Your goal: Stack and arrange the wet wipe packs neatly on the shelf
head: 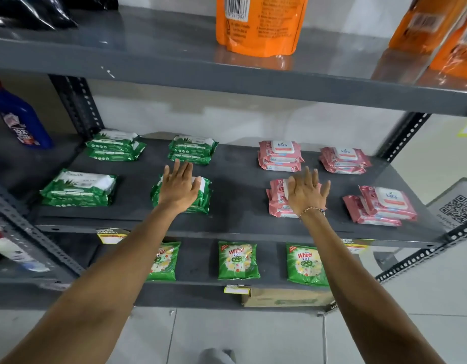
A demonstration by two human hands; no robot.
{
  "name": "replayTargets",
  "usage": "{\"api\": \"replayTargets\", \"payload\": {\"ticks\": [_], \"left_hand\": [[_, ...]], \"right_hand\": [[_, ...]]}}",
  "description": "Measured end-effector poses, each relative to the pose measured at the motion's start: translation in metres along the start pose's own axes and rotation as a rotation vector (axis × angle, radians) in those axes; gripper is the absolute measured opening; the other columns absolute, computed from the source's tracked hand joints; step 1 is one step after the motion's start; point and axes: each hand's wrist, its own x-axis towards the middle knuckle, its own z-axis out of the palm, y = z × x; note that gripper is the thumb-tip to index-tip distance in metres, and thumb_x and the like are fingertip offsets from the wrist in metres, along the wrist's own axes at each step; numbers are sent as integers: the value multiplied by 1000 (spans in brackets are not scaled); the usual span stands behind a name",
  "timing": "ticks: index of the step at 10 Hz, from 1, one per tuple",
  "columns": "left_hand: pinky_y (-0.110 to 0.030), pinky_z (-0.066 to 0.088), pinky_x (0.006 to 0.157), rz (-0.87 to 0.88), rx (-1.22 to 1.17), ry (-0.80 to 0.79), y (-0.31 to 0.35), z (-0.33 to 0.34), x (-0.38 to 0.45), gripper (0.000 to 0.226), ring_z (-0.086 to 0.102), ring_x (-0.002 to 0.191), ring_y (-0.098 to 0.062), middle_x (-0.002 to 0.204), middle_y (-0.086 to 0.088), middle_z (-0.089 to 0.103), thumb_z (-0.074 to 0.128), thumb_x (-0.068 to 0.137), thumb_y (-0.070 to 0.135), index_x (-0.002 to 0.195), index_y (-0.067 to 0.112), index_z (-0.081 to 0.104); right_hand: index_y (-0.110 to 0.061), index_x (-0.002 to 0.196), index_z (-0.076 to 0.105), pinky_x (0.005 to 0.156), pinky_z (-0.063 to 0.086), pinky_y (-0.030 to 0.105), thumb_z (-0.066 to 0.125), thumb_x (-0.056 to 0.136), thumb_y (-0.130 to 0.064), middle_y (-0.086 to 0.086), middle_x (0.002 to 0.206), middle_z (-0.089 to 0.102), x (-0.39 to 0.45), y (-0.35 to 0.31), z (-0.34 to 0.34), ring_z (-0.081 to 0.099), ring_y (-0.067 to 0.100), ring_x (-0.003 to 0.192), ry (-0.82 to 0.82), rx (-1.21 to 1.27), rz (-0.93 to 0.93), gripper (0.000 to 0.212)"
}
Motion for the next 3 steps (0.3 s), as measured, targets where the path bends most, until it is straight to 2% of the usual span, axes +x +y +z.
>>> {"api": "replayTargets", "payload": {"ticks": [1,2,3], "left_hand": [[-42,3,120,80,-6,256,10,-7,-28,60,11,147,-28,157,-14,22,21,97,35,148,1,22],[-42,4,120,166,-8,359,34,0,-68,61,2,147,-27,159,-13,7,24,99,34,149,1,11],[-42,5,119,247,6,419,58,6,-96,66,-1,147,-25,159,-15,6,27,98,37,149,0,6]], "right_hand": [[-10,119,58,116,11,52,25,97,-28,14,144,44,-54,-11,-3,31,30,139,386,64,-43,43],[-13,101,62,109,19,46,36,91,-22,15,128,57,-131,-14,29,41,29,125,503,83,-136,29],[-13,98,63,102,32,45,39,87,-20,15,122,60,-210,1,84,49,30,117,300,78,-224,27]]}}
